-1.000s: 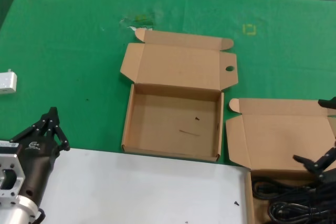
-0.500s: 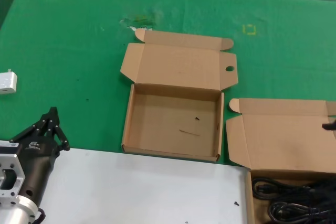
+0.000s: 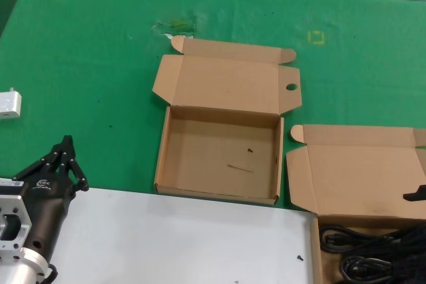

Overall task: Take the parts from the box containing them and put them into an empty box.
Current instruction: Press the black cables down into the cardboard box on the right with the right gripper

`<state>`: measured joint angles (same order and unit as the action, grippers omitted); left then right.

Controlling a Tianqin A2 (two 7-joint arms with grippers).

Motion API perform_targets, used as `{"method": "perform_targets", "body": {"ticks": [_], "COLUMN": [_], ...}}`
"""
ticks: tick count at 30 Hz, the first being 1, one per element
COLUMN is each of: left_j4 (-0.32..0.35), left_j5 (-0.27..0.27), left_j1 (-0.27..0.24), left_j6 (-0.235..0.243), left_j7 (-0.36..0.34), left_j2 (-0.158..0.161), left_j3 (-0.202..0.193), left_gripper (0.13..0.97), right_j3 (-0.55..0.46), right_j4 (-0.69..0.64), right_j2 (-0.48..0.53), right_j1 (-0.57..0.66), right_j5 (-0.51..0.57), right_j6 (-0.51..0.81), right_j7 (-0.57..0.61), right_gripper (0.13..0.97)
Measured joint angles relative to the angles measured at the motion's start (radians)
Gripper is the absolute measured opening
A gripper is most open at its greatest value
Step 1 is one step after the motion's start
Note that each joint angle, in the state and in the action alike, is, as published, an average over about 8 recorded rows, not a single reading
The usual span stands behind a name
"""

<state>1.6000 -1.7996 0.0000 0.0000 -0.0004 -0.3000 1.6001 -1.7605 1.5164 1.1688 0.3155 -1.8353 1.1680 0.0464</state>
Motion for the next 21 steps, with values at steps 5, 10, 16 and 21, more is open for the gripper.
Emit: {"method": "perform_targets", "body": {"ticks": [5,10,16,21], "left_j4": [0.000,0.000,0.000,0.000], "left_j5": [0.000,0.000,0.000,0.000], "left_j1": [0.000,0.000,0.000,0.000], "left_j6": [0.000,0.000,0.000,0.000], "left_j7": [0.000,0.000,0.000,0.000], "left_j2": [0.000,0.000,0.000,0.000], "left_j3": [0.000,0.000,0.000,0.000], "left_gripper": [0.139,0.139,0.139,0.139], "right_j3": [-0.006,-0.043,-0.088,-0.114], "right_j4": [-0.001,-0.012,-0.043,-0.089], "right_j2": [-0.008,-0.051,-0.111,-0.154], "right_j1": [0.000,0.004,0.006,0.031], "right_j5": [0.006,0.034,0.068,0.093], "right_j6": [0.002,-0.001,-0.012,-0.017], "right_j7": [0.002,0.005,0.019,0.037], "right_gripper": [0.966,0.966,0.966,0.966]}}
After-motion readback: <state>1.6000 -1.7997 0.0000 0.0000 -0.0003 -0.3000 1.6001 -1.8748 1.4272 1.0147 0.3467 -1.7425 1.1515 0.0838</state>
